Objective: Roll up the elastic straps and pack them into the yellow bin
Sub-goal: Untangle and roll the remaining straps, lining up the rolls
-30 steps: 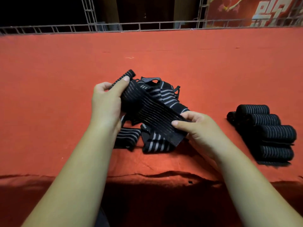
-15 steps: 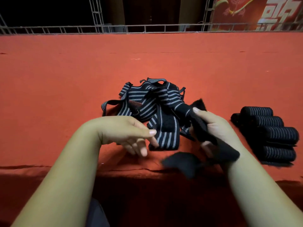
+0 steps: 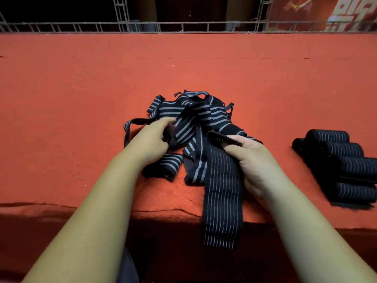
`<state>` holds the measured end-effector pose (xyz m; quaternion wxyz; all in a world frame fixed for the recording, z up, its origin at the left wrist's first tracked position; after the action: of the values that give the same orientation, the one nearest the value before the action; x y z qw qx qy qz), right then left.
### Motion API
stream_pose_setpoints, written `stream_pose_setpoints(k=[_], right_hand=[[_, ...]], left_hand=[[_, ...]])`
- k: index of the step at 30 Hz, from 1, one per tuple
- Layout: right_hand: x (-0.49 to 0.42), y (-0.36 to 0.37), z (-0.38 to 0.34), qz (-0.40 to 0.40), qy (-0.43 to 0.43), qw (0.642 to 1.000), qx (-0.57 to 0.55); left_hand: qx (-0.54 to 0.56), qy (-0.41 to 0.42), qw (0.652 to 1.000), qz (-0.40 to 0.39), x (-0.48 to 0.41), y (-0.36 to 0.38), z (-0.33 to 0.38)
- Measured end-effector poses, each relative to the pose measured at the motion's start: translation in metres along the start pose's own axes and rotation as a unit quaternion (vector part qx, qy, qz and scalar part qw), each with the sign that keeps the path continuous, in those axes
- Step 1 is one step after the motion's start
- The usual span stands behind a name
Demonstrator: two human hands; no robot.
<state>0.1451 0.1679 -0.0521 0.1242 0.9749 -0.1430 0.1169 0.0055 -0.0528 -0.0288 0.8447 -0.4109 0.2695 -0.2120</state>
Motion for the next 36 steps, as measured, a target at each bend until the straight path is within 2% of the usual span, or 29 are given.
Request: stream_pose_setpoints(k=[4,6,10,14,15,17,20,24,26,29,32,33,34,36], right_hand=[[0.004,0.009,-0.002,-0.017,0.0,0.999,0.041],[0.007,0.013,-0.004,-0.022,-0.005,0.998,0.061],[0.004,0.012,-0.009,0.015,-0.036,0.995,0.09],[-0.002,0.006,-0.009,0.053,-0.052,0.985,0.158],[-0.003,0.005,-0.01,0.058,-0.05,0.984,0.158],[-0.005,0.003,-0.011,0.077,-0.044,0.987,0.131],[-0.007,-0.007,-0.016,0.127,-0.038,0.99,0.05],[-0.001,-0.018,-0.023,0.173,-0.049,0.983,-0.019],[0.001,-0.022,-0.025,0.191,-0.049,0.98,-0.038],[0.005,-0.027,-0.026,0.201,-0.053,0.976,-0.063],[0.008,-0.031,-0.026,0.202,-0.054,0.975,-0.079],[0.009,-0.031,-0.027,0.2,-0.051,0.975,-0.085],[0.01,-0.031,-0.027,0.198,-0.047,0.975,-0.089],[0.01,-0.033,-0.028,0.2,-0.04,0.974,-0.096]], left_hand=[[0.021,-0.007,1.0,-0.013,-0.001,0.012,0.002],[0.019,0.017,1.0,-0.017,-0.003,0.016,0.012],[-0.008,0.056,0.997,-0.047,-0.003,0.025,0.032],[0.128,0.0,0.987,-0.099,0.005,0.033,0.038],[0.133,-0.005,0.986,-0.1,0.005,0.034,0.038],[0.08,-0.007,0.994,-0.073,0.001,0.037,0.035],[-0.002,-0.023,0.999,0.031,-0.007,0.032,0.029],[0.06,-0.126,0.975,0.176,-0.006,0.011,0.017],[0.07,-0.145,0.964,0.213,-0.004,0.004,0.014],[-0.041,-0.053,0.977,0.204,-0.009,0.002,0.033],[-0.123,0.163,0.964,0.169,-0.019,0.012,0.062],[-0.114,0.224,0.96,0.121,-0.023,0.021,0.07],[-0.088,0.25,0.963,0.047,-0.023,0.031,0.076],[-0.051,0.22,0.97,-0.093,-0.02,0.055,0.077]])
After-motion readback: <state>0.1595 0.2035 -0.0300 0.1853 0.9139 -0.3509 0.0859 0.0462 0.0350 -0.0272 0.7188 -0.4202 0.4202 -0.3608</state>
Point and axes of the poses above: each hand's wrist, its own x-axis away from the middle knuckle, its own y-axis out of the palm, z = x × y, the point moved 5 cm from there along -x, towards the middle knuckle, and after that the axes turned 13 degrees about y, right-handed, at the moved point
